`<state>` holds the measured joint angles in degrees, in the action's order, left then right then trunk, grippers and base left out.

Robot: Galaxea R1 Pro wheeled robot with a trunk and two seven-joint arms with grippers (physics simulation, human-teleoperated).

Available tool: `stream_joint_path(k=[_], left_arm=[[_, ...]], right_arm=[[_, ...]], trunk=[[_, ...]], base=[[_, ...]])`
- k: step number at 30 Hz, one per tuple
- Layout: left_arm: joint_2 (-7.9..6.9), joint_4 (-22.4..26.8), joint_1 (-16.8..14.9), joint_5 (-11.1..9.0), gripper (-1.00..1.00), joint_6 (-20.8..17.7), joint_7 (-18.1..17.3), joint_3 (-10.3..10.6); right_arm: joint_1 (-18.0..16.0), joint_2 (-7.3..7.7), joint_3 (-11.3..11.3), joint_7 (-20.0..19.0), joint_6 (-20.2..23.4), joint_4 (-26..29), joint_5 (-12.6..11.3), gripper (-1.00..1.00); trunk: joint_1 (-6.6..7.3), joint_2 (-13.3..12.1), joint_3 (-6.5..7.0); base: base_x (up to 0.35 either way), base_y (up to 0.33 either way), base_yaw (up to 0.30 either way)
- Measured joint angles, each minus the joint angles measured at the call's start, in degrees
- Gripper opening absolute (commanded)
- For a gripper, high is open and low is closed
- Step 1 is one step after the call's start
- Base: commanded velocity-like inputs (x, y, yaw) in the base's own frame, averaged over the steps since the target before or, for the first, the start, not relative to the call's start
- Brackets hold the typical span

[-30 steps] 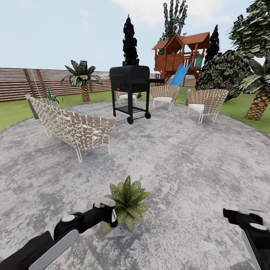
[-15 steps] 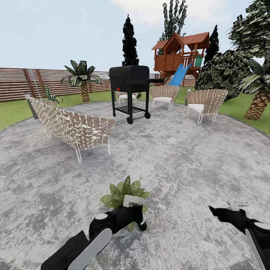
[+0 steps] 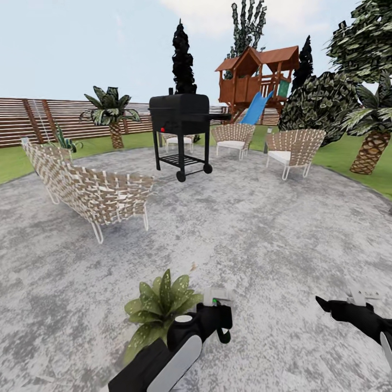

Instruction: Pick up the pesticide atomizer in the garden and spray insectifuge to fully cover both potted plants in the garden.

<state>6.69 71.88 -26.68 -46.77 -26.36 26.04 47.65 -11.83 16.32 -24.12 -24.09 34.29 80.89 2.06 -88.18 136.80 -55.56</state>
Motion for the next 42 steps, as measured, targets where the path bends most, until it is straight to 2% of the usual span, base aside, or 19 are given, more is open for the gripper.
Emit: stream_joint_path(k=[2, 6, 16, 17, 20, 22, 24, 26, 27, 29, 30, 31, 36, 42], left_arm=[[-0.64, 0.6, 0.7, -0.1, -1.0, -0.1, -0.6, 0.6], [-1.9, 0.8, 1.9, -0.1, -1.0, 0.6, -0.6, 0.2], [-2.19, -0.3, 2.2, 0.1, -1.0, 0.8, -3.6, -0.1], [-2.18, -0.6, 2.2, 0.1, -1.0, 0.8, -6.0, -0.1], [-2.17, -1.8, 2.0, 0.3, -1.0, 0.7, -6.2, -0.1], [-2.32, -2.8, 1.6, 0.6, -1.0, 0.7, -7.9, -0.1], [-2.37, -4.7, 1.1, 3.7, -1.0, 0.8, -12.6, -0.3], [-2.38, -5.8, 0.9, 8.0, -1.0, 0.9, -18.7, -1.8], [-2.43, -6.7, 0.8, 11.1, -1.0, 1.0, -23.7, -3.2], [-2.53, -8.3, 0.4, 14.2, -1.0, 1.0, -29.4, -4.3], [-2.6, -10.5, -0.5, 16.6, -1.0, 1.1, -35.1, -5.8], [-2.93, -10.8, -0.9, 17.0, -1.0, 1.4, -35.4, -6.1], [-4.55, -9.2, -2.0, 15.6, -1.0, 1.1, -35.4, -7.7], [-6.5, -7.3, -2.1, 15.6, -1.0, 1.2, -35.3, -9.7]], right_arm=[[-0.2, 0.24, -0.6, 0.0, 0.3, -0.3, -0.2, 1.0], [-0.2, -0.25, -0.7, -0.2, 0.4, -0.4, -0.3, 1.0], [-0.1, -0.25, -0.8, -3.4, 1.3, -0.6, -0.3, 1.0], [-0.1, -0.29, -0.8, -4.1, 1.4, -0.6, -0.3, 1.0], [-0.1, -0.26, -0.7, -4.2, 1.5, -0.6, -0.3, 1.0], [-0.1, -0.31, -0.7, -4.8, 1.5, -0.6, -0.3, 1.0], [-0.1, -0.32, -0.7, -7.3, 1.5, -0.6, -0.3, 1.0], [-0.1, -0.32, -0.8, -10.4, 1.4, -0.5, -0.3, 1.0], [-0.1, -0.32, -0.9, -12.5, 1.2, -0.5, -0.2, 1.0], [-0.1, -0.32, -0.8, -15.1, 0.9, -0.5, -0.2, 1.0], [-0.1, -0.32, -0.6, -18.1, 0.6, -0.4, -0.1, 1.0], [-0.4, -0.36, -0.3, -18.4, 0.5, -0.4, -0.4, 1.0], [-0.8, -0.41, -1.7, -18.1, 0.2, -0.4, -0.2, 1.0], [-0.8, -0.41, -1.7, -18.0, 0.6, -0.4, -0.2, 1.0]], trunk=[[0.01, 0.0, 0.0], [0.01, 0.0, 0.0], [0.01, 0.0, 0.0], [0.01, 0.0, 0.0], [0.01, 0.0, 0.0], [0.01, 0.0, 0.0], [0.01, 0.0, 0.0], [0.01, 0.0, 0.0], [0.01, 0.0, 0.0], [0.01, 0.0, 0.0], [0.01, 0.0, 0.0], [0.01, 0.0, 0.0], [0.01, 0.0, 0.0], [0.01, 0.0, 0.0]], base=[[0.0, 0.0, 0.0], [0.0, 0.0, 0.0], [0.0, 0.0, 0.0], [0.0, 0.0, 0.0], [0.0, 0.0, 0.0], [0.0, 0.0, 0.0], [0.0, 0.0, 0.0], [0.0, 0.0, 0.0], [0.0, 0.0, 0.0], [0.0, 0.0, 0.0], [0.0, 0.0, 0.0], [0.0, 0.0, 0.0], [0.0, 0.0, 0.0], [0.0, 0.0, 0.0]])
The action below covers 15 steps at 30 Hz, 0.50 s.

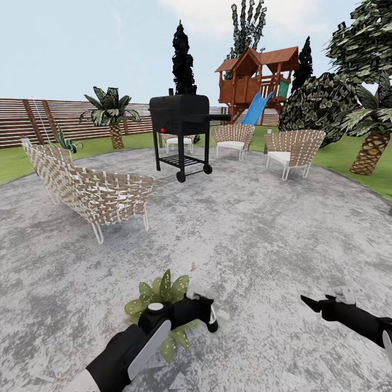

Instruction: Pick up the pesticide atomizer in the garden and spray insectifuge to fully cover both potted plants in the garden.

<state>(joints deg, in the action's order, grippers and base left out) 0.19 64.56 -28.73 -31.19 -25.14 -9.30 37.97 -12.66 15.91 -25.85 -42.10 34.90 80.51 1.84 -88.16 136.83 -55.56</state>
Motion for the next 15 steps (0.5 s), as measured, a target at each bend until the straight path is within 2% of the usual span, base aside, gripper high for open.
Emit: stream_joint_path(k=[5, 6, 8, 10, 13, 14, 15], left_arm=[[-0.72, 1.6, 0.0, 0.0, -1.0, -0.7, -1.2, -1.6], [-0.76, 4.8, 0.0, -0.2, -1.0, -0.9, -3.0, -3.6], [-0.93, 5.2, -0.1, 0.1, -1.0, -1.0, -3.9, -3.7], [-4.09, 5.3, -1.0, 0.6, -1.0, -2.7, -13.8, -3.9], [-9.26, 5.2, -2.2, 2.9, -1.0, -2.5, -28.5, -4.7], [-11.56, 5.2, -2.6, 5.7, -1.0, -0.6, -37.4, -6.4], [-12.46, 5.1, -2.7, 8.1, -1.0, 1.0, -42.6, -7.9]], right_arm=[[0.0, 0.08, 0.2, 0.0, 0.5, 0.0, 0.0, 1.0], [0.0, 0.08, 0.4, 0.0, 0.5, 0.0, 0.0, 1.0], [0.0, 0.26, 0.6, -0.2, 0.7, 0.1, 0.0, 1.0], [-1.1, 0.8, 2.4, -3.7, 4.5, 0.6, -0.2, 1.0], [-8.4, 2.39, 4.9, -10.6, 14.0, 0.9, -0.6, 1.0], [-11.3, 2.94, 8.1, -13.0, 16.8, 0.9, -0.7, 1.0], [-12.6, 3.19, 10.7, -13.6, 17.6, 0.9, -0.6, 1.0]], trunk=[[0.0, 0.0, 0.0], [0.01, 0.0, 0.01], [0.0, 0.0, 0.0], [0.0, 0.0, 0.0], [0.0, 0.0, 0.01], [0.0, 0.0, 0.01], [0.0, 0.0, 0.0]], base=[[0.0, 0.0, 0.0], [0.0, 0.0, 0.0], [0.0, 0.0, 0.0], [0.0, 0.0, 0.0], [0.0, 0.0, 0.0], [0.0, 0.0, 0.0], [0.0, 0.0, 0.0]])
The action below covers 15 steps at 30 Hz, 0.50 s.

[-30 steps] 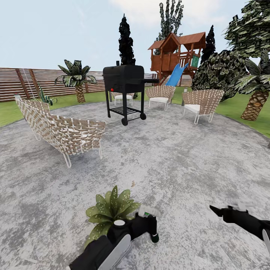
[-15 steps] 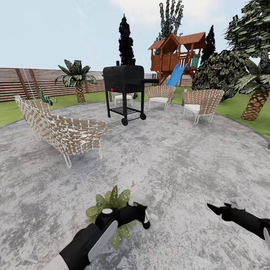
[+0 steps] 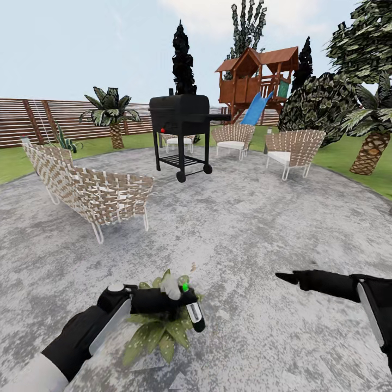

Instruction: Pick up the pesticide atomizer in the garden and spray insectifuge to fully cover both potted plants in the garden.

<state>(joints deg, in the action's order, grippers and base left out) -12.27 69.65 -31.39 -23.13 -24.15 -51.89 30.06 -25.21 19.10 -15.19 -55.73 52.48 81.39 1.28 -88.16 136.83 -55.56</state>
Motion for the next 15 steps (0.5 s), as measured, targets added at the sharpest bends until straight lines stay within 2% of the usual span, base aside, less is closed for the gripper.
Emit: stream_joint_path(k=[1, 2, 3, 4, 5, 6, 11, 13, 15], left_arm=[[-0.28, -0.2, 0.0, 1.7, -1.0, 0.9, -3.2, -1.1], [-0.54, -0.6, -0.1, 4.1, -1.0, 1.7, -7.8, -2.3], [-0.63, -0.9, -0.1, 5.5, -1.0, 2.0, -10.7, -2.9], [-0.65, -1.9, -0.1, 8.3, -1.0, 2.4, -14.3, -3.5], [-0.61, -2.4, -0.1, 9.9, -1.0, 2.5, -15.7, -3.8], [-0.42, -3.0, -0.1, 11.4, -1.0, 2.6, -16.6, -4.6], [0.1, -6.7, -1.2, 12.5, -1.0, 2.7, -17.4, -5.1], [0.35, -7.9, -1.3, 14.4, -1.0, 2.7, -17.2, -5.1], [1.76, -8.6, -1.3, 15.6, -1.0, 3.9, -17.4, -5.1]], right_arm=[[-0.7, 0.09, 2.0, -0.2, 0.3, 0.0, 0.0, 1.0], [-1.7, 0.15, 5.2, -0.4, 0.7, 0.0, 0.0, 1.0], [-2.6, 0.2, 7.5, -0.5, 0.8, 0.0, 0.0, 1.0], [-4.3, 0.26, 10.2, -0.6, 1.5, 0.0, 0.0, 1.0], [-5.3, 0.29, 11.3, -0.8, 2.1, 0.0, 0.0, 1.0], [-6.3, 0.26, 12.5, -2.5, 2.8, 0.0, 0.0, 1.0], [-7.2, 0.38, 17.2, -16.6, 3.1, 0.0, 0.0, 1.0], [-7.2, 0.3, 21.6, -21.7, 2.8, 0.0, 0.0, 1.0], [-7.2, -0.1, 24.2, -25.9, 2.3, 0.0, 0.0, 1.0]], trunk=[[0.0, 0.0, 0.0], [0.0, 0.0, 0.0], [0.0, 0.0, 0.0], [0.0, 0.0, 0.0], [0.0, 0.0, 0.0], [0.0, 0.0, 0.0], [0.0, 0.0, -0.01], [0.0, 0.0, -0.01], [0.0, 0.0, -0.01]], base=[[0.0, 0.0, 0.0], [0.0, 0.0, 0.0], [0.0, 0.0, 0.0], [0.0, 0.0, 0.0], [0.0, 0.0, 0.0], [0.0, 0.0, 0.0], [0.0, 0.0, 0.0], [0.0, 0.0, 0.0], [0.0, 0.0, 0.0]])
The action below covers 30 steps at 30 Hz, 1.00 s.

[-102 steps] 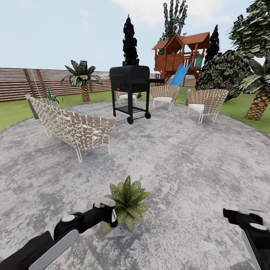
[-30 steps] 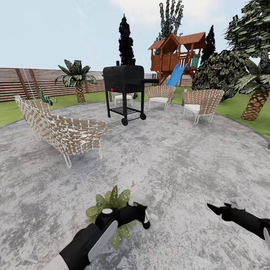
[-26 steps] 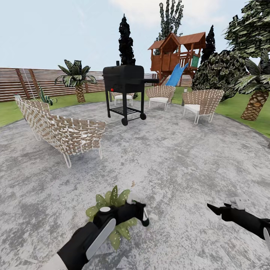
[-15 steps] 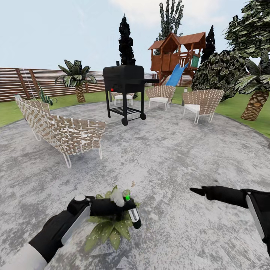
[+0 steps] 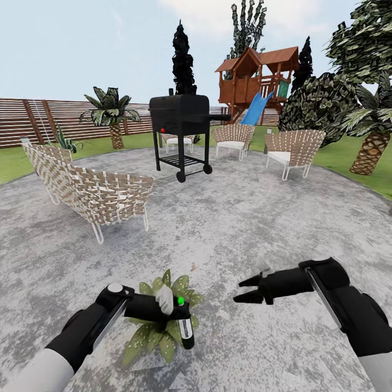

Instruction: Pick up the pesticide atomizer in the garden and spray insectifuge to fully cover both potted plants in the garden.

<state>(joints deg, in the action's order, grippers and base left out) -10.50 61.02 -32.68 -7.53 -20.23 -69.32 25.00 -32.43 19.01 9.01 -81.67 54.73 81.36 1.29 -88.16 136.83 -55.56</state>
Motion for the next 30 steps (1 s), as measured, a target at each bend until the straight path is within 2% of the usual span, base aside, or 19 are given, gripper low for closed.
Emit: stream_joint_path(k=[3, 4, 6, 8, 11, 13, 14, 15, 19, 21, 24, 30], left_arm=[[2.36, -0.2, 0.0, 1.1, -1.0, 2.7, -0.8, 0.5], [2.76, -0.2, 0.0, 1.8, -1.0, 2.8, -0.9, 0.6], [4.54, -0.3, 0.0, 5.0, -1.0, 3.1, -1.0, 0.9], [5.22, -0.3, 0.0, 6.0, -1.0, 3.2, -1.0, 1.0], [5.71, -0.8, 0.0, 6.2, -1.0, 3.2, -1.0, 1.0], [7.24, -2.1, 0.0, 6.8, -1.0, 3.3, -0.9, 1.1], [8.08, -2.6, 0.0, 8.5, -1.0, 3.3, -0.9, 1.0], [8.76, -2.7, 0.0, 9.3, -1.0, 3.3, -0.8, 1.0], [10.16, -2.8, 0.0, 9.9, -1.0, 3.3, -0.3, 1.0], [10.77, -2.9, 0.0, 9.8, -1.0, 3.2, -0.1, 0.9], [11.09, -3.0, 0.0, 9.8, -1.0, 3.1, 0.2, 0.9], [11.69, -3.0, 0.0, 9.8, -1.0, 3.1, 1.4, 0.9]], right_arm=[[0.0, -0.99, 2.7, -1.9, -1.9, -0.1, 0.0, 1.0], [0.0, -1.18, 2.9, -2.0, -2.2, -0.1, 0.0, -1.0], [0.0, -2.21, 3.6, -1.9, -3.8, -0.1, 0.1, -1.0], [0.0, -2.65, 3.8, -1.8, -4.2, -0.2, 0.1, -1.0], [0.0, -2.75, 3.8, -1.7, -4.5, -0.2, 0.1, -1.0], [0.0, -2.81, 3.8, -1.7, -4.5, -0.2, 0.1, -1.0], [0.0, -2.87, 3.9, -1.7, -4.6, -0.2, 0.1, -1.0], [0.0, -2.9, 3.9, -1.7, -4.6, -0.2, 0.1, -1.0], [0.0, -2.97, 4.2, -1.7, -4.6, -0.2, 0.0, -1.0], [0.0, -4.33, 4.3, -1.7, -4.4, -0.2, 0.1, -1.0], [0.0, -5.13, 4.4, -1.7, -4.4, -0.3, 0.3, -1.0], [0.0, -5.29, 4.4, -1.7, -4.3, -0.4, 0.3, -1.0]], trunk=[[0.0, 0.0, 0.0], [0.0, 0.0, 0.0], [0.0, 0.0, 0.0], [0.0, 0.0, 0.0], [0.0, 0.0, 0.0], [0.0, 0.0, 0.0], [0.0, 0.0, 0.0], [0.0, 0.0, 0.0], [0.0, 0.0, 0.0], [0.0, 0.0, 0.0], [0.0, 0.0, 0.0], [0.0, 0.0, 0.0]], base=[[0.0, 0.0, 0.0], [0.0, 0.0, 0.0], [0.0, 0.0, 0.0], [0.0, 0.0, 0.0], [0.0, 0.0, 0.0], [0.0, 0.0, 0.0], [0.0, 0.0, 0.0], [0.0, 0.0, 0.0], [0.0, 0.0, 0.0], [0.0, 0.0, 0.0], [0.0, 0.0, 0.0], [0.0, 0.0, 0.0]])
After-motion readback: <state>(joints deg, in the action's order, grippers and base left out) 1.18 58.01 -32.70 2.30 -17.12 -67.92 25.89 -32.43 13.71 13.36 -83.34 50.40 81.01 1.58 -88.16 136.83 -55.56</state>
